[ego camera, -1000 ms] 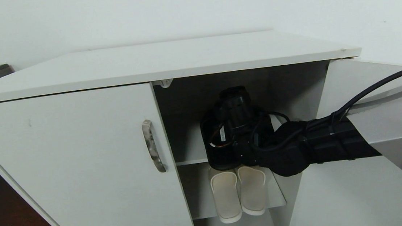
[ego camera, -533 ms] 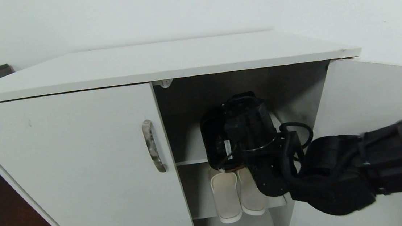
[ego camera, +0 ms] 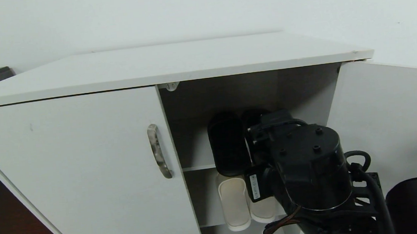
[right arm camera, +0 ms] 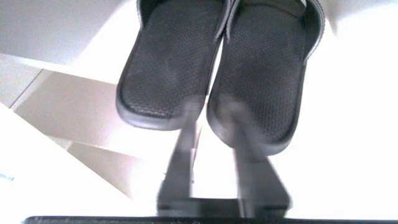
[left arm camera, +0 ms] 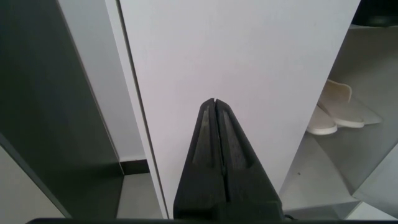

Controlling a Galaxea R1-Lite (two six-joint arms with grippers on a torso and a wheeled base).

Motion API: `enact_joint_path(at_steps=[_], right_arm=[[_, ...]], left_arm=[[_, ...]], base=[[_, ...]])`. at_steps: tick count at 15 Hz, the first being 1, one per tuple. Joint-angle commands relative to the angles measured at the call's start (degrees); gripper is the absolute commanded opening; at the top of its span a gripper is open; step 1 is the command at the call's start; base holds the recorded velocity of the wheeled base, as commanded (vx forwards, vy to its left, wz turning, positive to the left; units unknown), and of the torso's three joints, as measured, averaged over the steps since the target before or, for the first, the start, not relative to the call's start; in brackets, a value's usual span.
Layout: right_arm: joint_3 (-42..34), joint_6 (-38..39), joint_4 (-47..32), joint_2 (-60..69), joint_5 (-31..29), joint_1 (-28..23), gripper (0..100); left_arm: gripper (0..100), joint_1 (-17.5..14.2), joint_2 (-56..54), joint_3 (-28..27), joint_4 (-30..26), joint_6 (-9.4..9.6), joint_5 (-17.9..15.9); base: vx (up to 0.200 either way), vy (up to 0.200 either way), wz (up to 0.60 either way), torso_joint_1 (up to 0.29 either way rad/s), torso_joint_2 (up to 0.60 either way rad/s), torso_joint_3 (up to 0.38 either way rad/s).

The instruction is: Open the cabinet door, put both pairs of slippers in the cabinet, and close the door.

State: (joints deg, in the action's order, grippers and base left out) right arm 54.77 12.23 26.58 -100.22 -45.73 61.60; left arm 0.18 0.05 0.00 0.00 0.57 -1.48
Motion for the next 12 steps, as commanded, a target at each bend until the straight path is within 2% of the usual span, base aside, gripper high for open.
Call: enact_joint_path(at_steps=[1, 7, 12], right_arm=[[-0.5, 0.0, 0.1, 0.1, -0.1, 0.3, 0], [-2.4, 0.3, 2.6, -1.3, 0.2, 0.4, 0], [-3.4, 0.4, 2.7, -1.6, 0.5, 0.4, 0]], left_arm=[[0, 0.0, 0.0, 0.0, 0.1, -0.05, 0.1], [0, 0.0, 0.0, 0.0, 0.1, -0.22, 0.1], [0, 0.0, 0.0, 0.0, 0.1, -0.22, 0.1]], base=[[0.000, 0.000, 0.00, 0.000, 0.00, 0.000], [0.000, 0.000, 0.00, 0.000, 0.00, 0.000], [-0.200, 0.000, 0.00, 0.003, 0.01, 0.002]])
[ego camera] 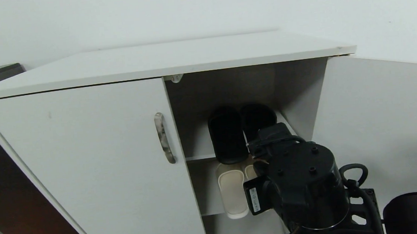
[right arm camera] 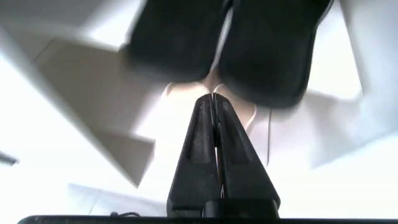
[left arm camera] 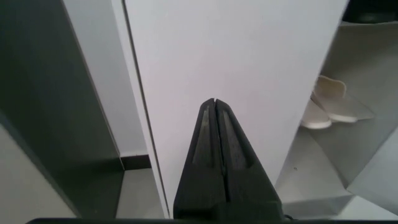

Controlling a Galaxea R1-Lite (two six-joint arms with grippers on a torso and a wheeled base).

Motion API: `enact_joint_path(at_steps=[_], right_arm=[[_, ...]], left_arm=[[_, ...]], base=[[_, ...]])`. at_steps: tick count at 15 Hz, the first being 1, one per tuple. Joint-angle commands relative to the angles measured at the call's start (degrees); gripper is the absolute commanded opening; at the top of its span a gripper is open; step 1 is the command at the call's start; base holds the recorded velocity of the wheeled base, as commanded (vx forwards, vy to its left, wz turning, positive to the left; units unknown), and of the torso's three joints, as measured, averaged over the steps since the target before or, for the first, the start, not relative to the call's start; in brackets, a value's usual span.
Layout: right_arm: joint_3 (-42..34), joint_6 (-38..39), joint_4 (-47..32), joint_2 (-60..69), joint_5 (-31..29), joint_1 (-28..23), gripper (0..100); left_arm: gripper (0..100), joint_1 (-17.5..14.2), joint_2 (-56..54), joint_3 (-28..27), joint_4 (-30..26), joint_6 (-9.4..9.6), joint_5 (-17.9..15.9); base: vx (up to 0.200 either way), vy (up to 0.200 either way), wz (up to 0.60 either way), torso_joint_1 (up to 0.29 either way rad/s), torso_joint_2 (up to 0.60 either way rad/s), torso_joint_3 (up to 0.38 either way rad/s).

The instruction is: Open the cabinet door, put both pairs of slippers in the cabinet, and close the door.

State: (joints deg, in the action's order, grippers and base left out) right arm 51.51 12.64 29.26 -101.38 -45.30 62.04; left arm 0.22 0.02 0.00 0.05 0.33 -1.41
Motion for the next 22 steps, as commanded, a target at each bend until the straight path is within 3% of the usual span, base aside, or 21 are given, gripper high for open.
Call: enact_joint_path(at_steps=[1, 17, 22], right_arm=[[-0.2, 0.0, 0.0, -0.4, -0.1, -0.1, 0], [-4.7, -1.7, 3.9, -0.3, 2.1, -0.6, 0], [-4.9, -1.8, 3.9, -0.3, 2.1, -0.6, 0]], left_arm=[[0, 0.0, 0.0, 0.0, 0.0, 0.02, 0.0], [0, 0.0, 0.1, 0.0, 0.0, -0.33, 0.0], [0, 0.0, 0.1, 0.0, 0.0, -0.33, 0.0]], base=[[-0.200, 0.000, 0.00, -0.002, 0.01, 0.002], [-0.200, 0.000, 0.00, 0.003, 0.00, 0.003], [0.000, 0.000, 0.00, 0.000, 0.00, 0.000]])
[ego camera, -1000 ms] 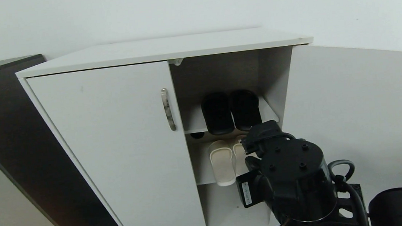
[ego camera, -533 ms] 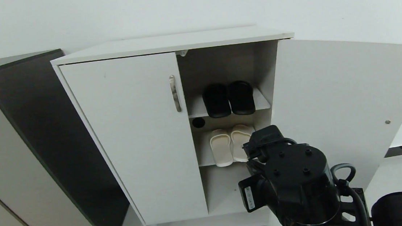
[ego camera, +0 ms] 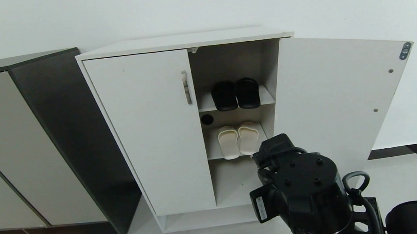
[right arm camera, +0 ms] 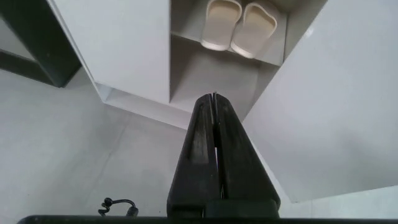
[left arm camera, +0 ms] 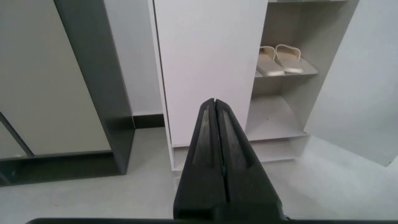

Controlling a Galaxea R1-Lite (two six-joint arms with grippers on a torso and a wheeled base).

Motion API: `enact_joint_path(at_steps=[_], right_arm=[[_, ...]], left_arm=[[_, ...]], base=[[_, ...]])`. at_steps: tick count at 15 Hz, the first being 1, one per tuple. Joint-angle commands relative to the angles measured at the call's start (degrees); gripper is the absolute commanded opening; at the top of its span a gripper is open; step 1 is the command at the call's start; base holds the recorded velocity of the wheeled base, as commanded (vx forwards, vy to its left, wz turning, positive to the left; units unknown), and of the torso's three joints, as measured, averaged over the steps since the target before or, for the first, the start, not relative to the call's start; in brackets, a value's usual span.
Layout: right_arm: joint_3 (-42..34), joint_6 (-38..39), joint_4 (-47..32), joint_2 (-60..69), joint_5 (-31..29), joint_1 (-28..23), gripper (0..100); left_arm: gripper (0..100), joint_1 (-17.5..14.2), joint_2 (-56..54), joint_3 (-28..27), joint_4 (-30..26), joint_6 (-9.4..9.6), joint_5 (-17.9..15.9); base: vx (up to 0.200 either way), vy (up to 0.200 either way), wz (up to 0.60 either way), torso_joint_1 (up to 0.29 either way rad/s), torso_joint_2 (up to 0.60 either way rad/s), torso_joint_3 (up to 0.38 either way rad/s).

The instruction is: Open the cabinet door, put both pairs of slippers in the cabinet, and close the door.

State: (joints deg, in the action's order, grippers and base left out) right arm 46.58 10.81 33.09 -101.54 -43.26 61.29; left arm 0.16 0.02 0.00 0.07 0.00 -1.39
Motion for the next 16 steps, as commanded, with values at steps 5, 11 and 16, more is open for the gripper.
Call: enact_joint_path(at_steps=[5, 11, 16], right_arm=[[-0.2, -0.1, 0.0, -0.2, 0.0, 0.1, 0], [-0.4, -0.9, 0.0, -0.2, -0.1, 0.2, 0], [-0.5, -0.8, 0.0, -0.2, -0.1, 0.2, 0]], left_arm=[[0, 0.0, 0.1, 0.0, -0.1, 0.00, 0.0], [0, 0.0, 0.1, 0.0, 0.0, 0.00, 0.0], [0, 0.0, 0.1, 0.0, 0.0, 0.00, 0.0]], base=[[0.000, 0.000, 0.00, 0.000, 0.00, 0.000], [0.000, 0.000, 0.00, 0.000, 0.00, 0.000], [0.000, 0.000, 0.00, 0.011, -0.12, -0.179]])
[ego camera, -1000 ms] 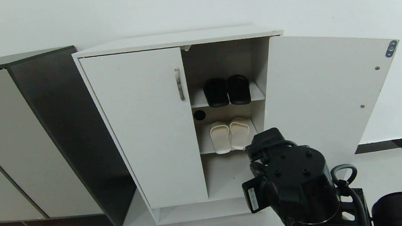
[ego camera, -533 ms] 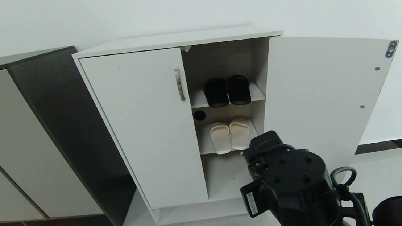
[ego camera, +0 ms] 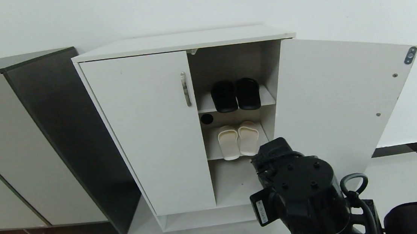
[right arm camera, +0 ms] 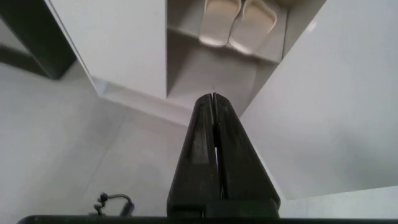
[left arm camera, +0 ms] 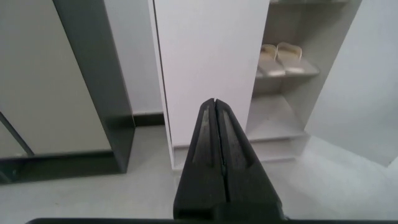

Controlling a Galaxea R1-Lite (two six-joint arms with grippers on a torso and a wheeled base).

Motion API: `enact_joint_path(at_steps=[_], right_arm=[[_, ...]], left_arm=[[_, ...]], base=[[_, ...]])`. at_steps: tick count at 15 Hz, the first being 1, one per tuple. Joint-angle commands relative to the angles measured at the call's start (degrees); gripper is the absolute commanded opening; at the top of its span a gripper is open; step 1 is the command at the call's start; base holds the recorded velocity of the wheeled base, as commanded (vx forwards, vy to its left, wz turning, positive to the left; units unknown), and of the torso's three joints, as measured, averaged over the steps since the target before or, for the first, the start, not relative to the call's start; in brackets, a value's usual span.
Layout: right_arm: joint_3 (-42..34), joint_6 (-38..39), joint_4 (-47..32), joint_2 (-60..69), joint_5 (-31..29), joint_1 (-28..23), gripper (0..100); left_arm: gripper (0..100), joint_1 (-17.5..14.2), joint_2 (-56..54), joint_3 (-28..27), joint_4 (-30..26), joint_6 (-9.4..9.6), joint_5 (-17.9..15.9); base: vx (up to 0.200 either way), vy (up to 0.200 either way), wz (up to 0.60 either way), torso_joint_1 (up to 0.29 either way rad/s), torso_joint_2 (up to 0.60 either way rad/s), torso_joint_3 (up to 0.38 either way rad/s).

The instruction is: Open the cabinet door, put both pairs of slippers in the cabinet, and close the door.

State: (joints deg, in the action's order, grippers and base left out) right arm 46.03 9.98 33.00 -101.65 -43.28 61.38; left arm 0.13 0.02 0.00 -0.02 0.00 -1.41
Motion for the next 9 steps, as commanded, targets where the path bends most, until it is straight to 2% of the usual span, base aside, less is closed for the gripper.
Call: enact_joint_path(at_steps=[1, 9], right_arm=[[0.0, 0.0, 0.1, 0.0, -0.1, 0.1, 0], [0.0, 0.1, 0.1, 0.0, -0.1, 0.1, 0]], left_arm=[[0, 0.0, 0.1, 0.0, 0.1, 0.00, 0.0], [0, 0.0, 0.1, 0.0, 0.1, 0.00, 0.0]], base=[[0.000, 0.000, 0.00, 0.061, -0.52, -0.359], [0.000, 0.000, 0.00, 0.108, -0.47, -0.342]])
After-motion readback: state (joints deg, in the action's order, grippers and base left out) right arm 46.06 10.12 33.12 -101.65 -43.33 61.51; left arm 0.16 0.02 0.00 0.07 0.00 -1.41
